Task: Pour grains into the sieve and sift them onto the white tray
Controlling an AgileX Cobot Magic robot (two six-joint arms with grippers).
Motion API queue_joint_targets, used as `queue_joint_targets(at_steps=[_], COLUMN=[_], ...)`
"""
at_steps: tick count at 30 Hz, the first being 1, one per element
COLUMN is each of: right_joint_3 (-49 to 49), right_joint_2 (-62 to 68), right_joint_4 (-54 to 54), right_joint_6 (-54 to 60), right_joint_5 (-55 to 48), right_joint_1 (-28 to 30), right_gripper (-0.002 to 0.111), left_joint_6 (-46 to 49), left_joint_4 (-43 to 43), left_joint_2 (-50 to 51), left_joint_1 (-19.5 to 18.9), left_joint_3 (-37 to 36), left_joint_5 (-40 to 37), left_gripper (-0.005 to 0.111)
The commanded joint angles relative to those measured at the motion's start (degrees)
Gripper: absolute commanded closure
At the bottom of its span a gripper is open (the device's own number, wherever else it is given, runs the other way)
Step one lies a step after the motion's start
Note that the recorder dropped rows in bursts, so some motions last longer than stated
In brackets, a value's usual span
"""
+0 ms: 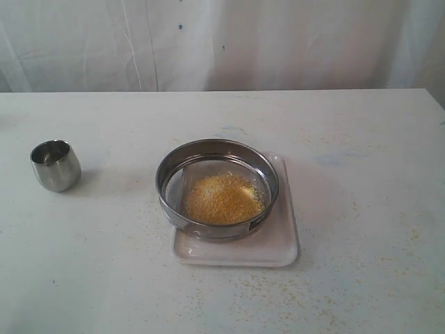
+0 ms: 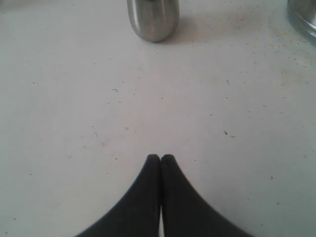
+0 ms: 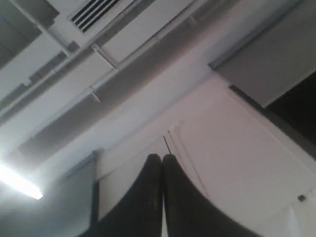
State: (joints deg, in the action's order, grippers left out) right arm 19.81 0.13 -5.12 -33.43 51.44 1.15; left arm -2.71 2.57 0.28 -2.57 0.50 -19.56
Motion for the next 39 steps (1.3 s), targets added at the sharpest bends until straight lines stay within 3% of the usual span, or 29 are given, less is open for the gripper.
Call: queue_joint_targets(at_steps=[1,6,8,11,15,18,25,30,33,39], right_joint_3=[11.8,12.0,12.3,15.6,22.5,27.4,38.3,44.7,48.4,58.7], right_joint_2=[8.5,33.6,43.4,56.9,72.4,80.0,86.4,88.3,90.9,100.7], right_joint_4=[20.5,26.0,23.9,13.4,2.3,-9.0,-40.7,-64.7,-60.1,-22.5], right_joint_6=[22.3,31.1,27.2,19.7,35.8,42.6,62.9,84.6,80.2,42.9], right_joint_5=[-39.4,-60.1,-61.4,-74.6,-96.2,-103.6,-111.6,-105.7,-98.8,-98.1], right_joint_1=[-0.1,-0.1,-0.1,-0.1,-0.1,-0.1,-0.7,-6.1,-9.5,-11.2], right_gripper=[0.108,0.108,0.108,0.108,0.108,0.108,0.108,0.108,0.108,0.108], left_joint_6=[-0.2,-0.2,-0.2,0.0,0.0,0.0,0.0,0.0,0.0,0.0], left_joint_4=[-0.6,-0.6,-0.6,-0.6,-0.6,-0.6,-0.6,-0.6,-0.6,-0.6], left_joint_2=[-0.3,-0.3,-0.3,-0.3,-0.3,-0.3,-0.3,-0.3,-0.3,-0.3], left_joint_1=[-0.2,-0.2,-0.2,-0.2,-0.2,-0.2,-0.2,0.0,0.0,0.0], left_joint_3=[-0.5,-0.5,-0.5,-0.5,-0.5,-0.5,-0.5,-0.5,-0.5,-0.5], left_joint_5=[-0.5,-0.5,-0.5,-0.5,-0.5,-0.5,0.3,12.1,15.8,16.6], left_gripper=[0.107,0.107,0.107,0.107,0.107,0.107,0.107,0.107,0.107,0.107])
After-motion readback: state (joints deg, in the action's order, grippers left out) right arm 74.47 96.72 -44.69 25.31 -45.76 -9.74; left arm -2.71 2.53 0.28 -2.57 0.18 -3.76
